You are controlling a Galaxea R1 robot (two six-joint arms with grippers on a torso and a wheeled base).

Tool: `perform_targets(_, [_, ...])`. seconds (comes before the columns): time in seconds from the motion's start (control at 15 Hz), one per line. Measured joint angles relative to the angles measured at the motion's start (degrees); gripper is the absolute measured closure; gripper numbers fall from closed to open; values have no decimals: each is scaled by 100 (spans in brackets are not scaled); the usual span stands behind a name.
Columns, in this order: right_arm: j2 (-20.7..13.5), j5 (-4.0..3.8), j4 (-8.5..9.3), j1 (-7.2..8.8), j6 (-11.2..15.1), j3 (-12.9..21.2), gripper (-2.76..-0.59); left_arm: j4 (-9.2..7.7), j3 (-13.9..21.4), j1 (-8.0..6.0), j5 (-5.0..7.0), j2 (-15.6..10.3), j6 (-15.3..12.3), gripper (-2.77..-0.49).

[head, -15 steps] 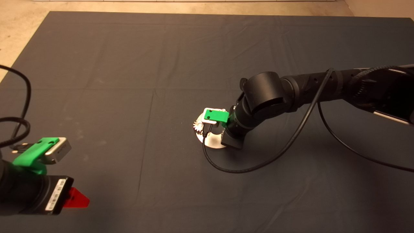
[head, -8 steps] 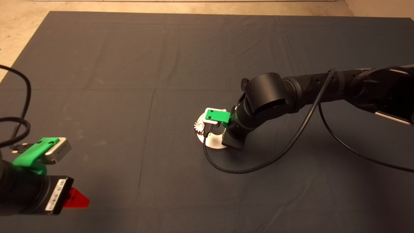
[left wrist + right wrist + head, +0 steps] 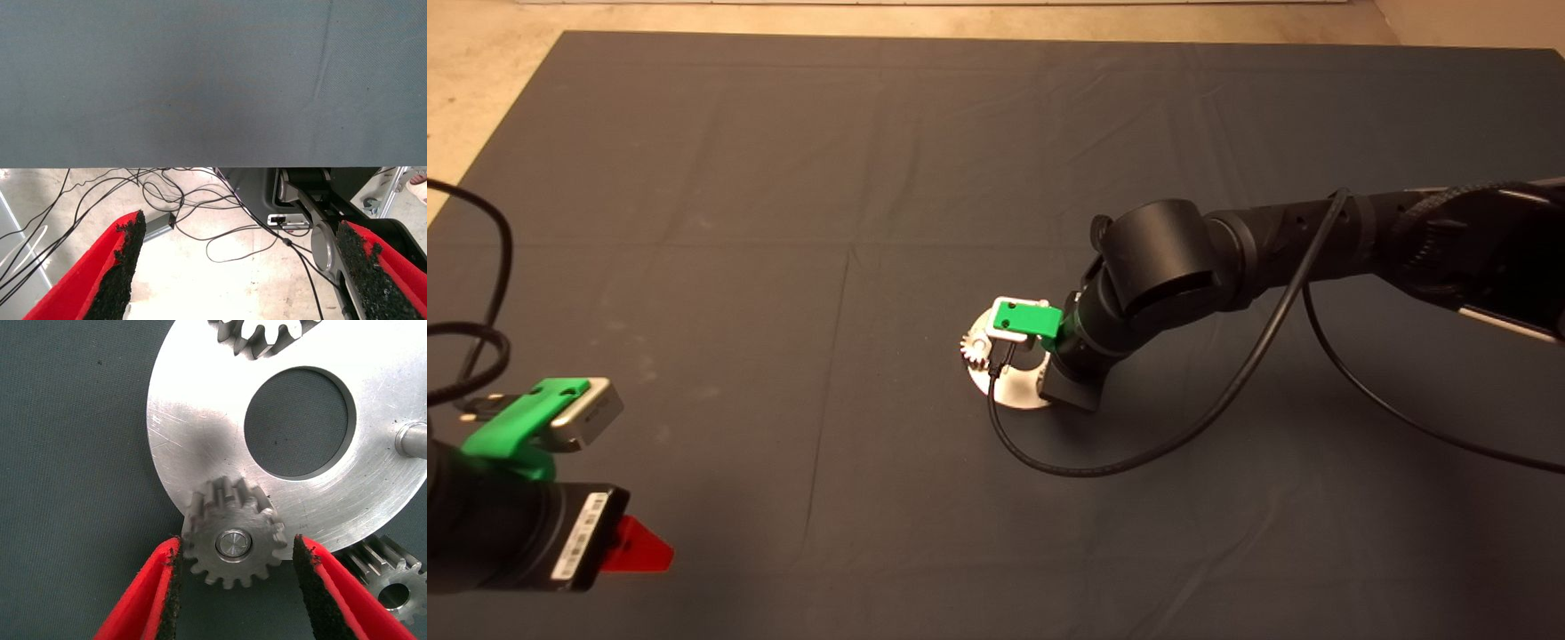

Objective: Install three planetary gears onto the carrier pins

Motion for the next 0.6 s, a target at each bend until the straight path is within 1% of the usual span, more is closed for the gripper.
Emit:
perform_targets(0.07, [0, 1, -5, 0, 0, 0, -129, 0, 0, 0, -1, -1, 0, -204])
perform_targets(0.2, [0, 1, -22, 0, 21, 0, -129, -1, 0, 0, -1, -1, -1, -204])
perform_targets(0.33, [-20, 1, -22, 6, 63, 0, -144, 0, 0, 0, -1, -1, 0, -204])
perform_targets(0.4, [-38, -5, -21, 37, 107, 18, -144, 0, 0, -1, -1, -1, -1, -204])
perform_targets(0.53, [-44, -11, -21, 187, 209, 121, -157, -2, 0, 0, -1, -1, -1, -204])
perform_targets(0.6, [-49, -8, -22, 279, 295, 186, -158, -2, 0, 0, -1, -1, -1, -204])
